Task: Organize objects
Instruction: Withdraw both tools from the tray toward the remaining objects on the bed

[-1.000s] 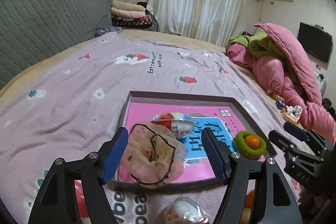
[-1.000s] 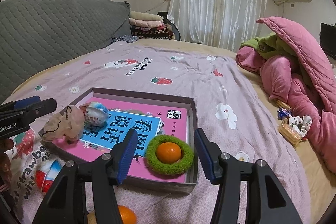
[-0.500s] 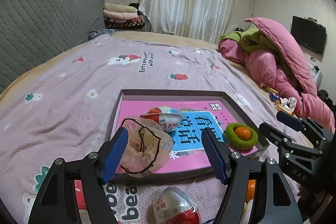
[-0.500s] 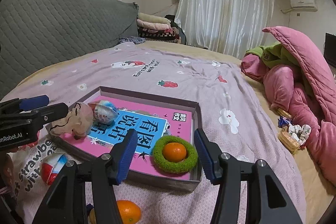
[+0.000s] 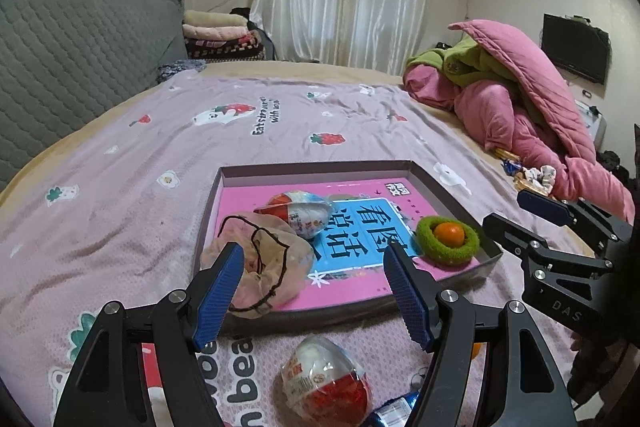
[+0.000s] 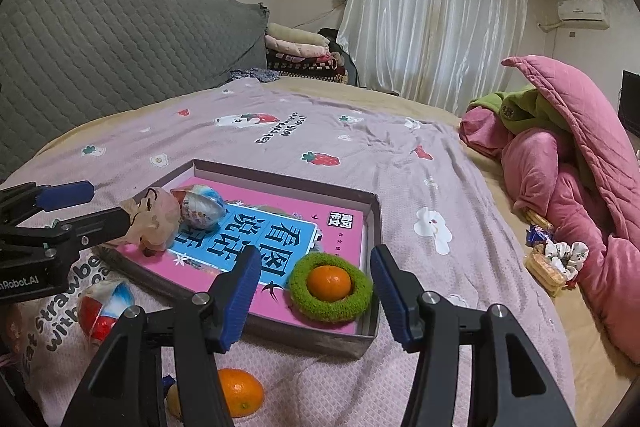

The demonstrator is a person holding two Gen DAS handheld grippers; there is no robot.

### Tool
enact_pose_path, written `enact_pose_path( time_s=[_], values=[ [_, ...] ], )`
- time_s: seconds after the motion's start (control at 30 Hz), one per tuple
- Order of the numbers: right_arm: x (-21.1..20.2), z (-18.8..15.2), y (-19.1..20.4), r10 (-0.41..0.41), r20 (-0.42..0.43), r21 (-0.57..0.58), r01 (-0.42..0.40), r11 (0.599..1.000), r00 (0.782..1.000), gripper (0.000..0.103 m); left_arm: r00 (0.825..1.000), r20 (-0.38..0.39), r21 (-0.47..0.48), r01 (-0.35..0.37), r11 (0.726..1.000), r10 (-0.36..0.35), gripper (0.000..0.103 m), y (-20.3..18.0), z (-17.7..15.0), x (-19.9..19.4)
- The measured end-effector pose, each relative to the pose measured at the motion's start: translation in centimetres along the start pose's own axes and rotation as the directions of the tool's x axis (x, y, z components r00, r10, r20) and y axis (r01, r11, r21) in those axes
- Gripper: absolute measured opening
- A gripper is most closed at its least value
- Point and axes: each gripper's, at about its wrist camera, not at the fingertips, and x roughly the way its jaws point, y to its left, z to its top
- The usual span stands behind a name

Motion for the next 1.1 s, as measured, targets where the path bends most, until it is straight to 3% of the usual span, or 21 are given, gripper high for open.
enact_pose_path(
  time_s=[0.3, 0.67, 0.8, 1.1],
  values=[
    [-0.1, -0.4, 0.0, -0.003, -0.025, -0.009, 0.003, 1.0, 1.0, 0.057, 0.999, -0.046, -0.019, 0.029, 0.999, -0.03, 0.074, -0.7, -0.9, -0.6],
    [-0.8, -0.8, -0.6, 0.017, -0.035, 0.004, -0.016, 1.0, 0.999, 0.057, 0.997, -0.081, 0.009, 0.014, 1.0, -0.014, 0.074, -2.1, -1.8, -0.8],
    [-1.2, -1.1, -0.4, 0.038, -0.042, 0.003, -0.038, 0.999, 0.998, 0.065, 0.995, -0.097, 0.01, 0.006, 1.0, -0.005, 0.074, -2.3, -2.0, -0.8],
    [-1.4, -2.1, -0.1, 0.059, -0.082, -0.004, -0.06, 0.998, 0.995, 0.065, 0.993, -0.119, 0.043, 0.005, 0.999, 0.0, 0.074, -3.1, -3.1, -0.5]
  ],
)
